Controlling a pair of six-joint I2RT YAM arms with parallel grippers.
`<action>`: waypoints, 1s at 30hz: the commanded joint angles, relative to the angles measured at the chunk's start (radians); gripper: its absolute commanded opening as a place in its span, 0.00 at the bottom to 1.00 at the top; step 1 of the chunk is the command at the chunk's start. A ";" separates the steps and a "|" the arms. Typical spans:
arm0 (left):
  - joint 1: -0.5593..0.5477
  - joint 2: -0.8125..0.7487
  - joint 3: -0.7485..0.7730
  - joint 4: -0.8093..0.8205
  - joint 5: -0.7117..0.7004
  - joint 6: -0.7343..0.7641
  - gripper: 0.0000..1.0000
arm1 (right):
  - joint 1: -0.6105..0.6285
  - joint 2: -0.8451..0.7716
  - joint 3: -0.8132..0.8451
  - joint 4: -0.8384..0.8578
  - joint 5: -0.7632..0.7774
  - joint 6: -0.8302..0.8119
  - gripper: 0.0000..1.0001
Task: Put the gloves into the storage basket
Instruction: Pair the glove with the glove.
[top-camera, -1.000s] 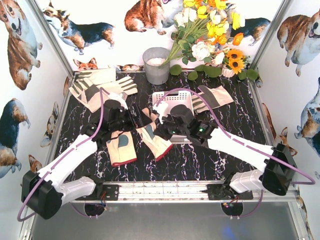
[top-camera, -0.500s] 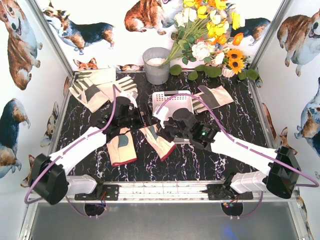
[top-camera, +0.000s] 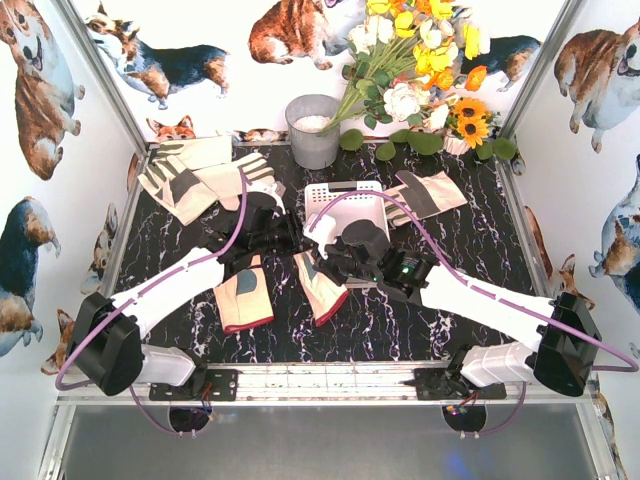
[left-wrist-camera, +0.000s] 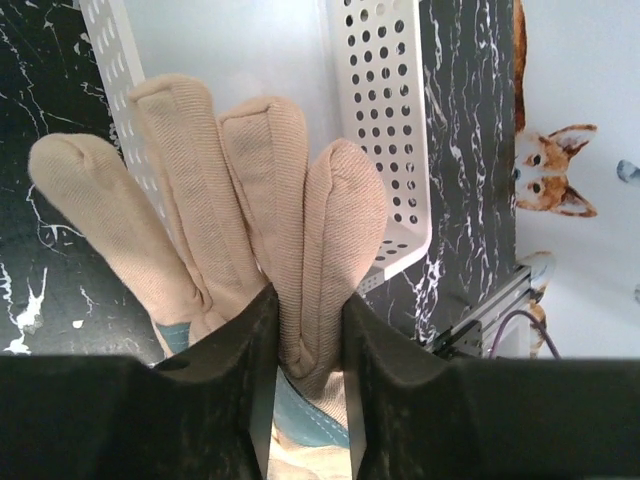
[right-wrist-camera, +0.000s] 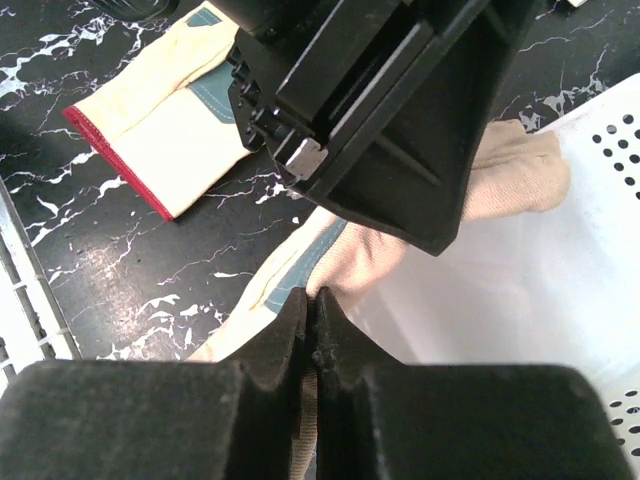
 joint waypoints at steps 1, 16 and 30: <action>-0.012 -0.040 -0.008 0.010 -0.031 -0.023 0.14 | -0.002 -0.018 0.046 0.036 0.081 0.026 0.01; 0.070 -0.174 -0.093 0.108 -0.037 -0.009 0.00 | -0.078 -0.078 0.160 -0.008 -0.006 0.281 0.86; 0.213 -0.336 -0.260 0.593 0.284 -0.147 0.00 | -0.400 -0.084 -0.005 0.464 -0.529 0.932 0.97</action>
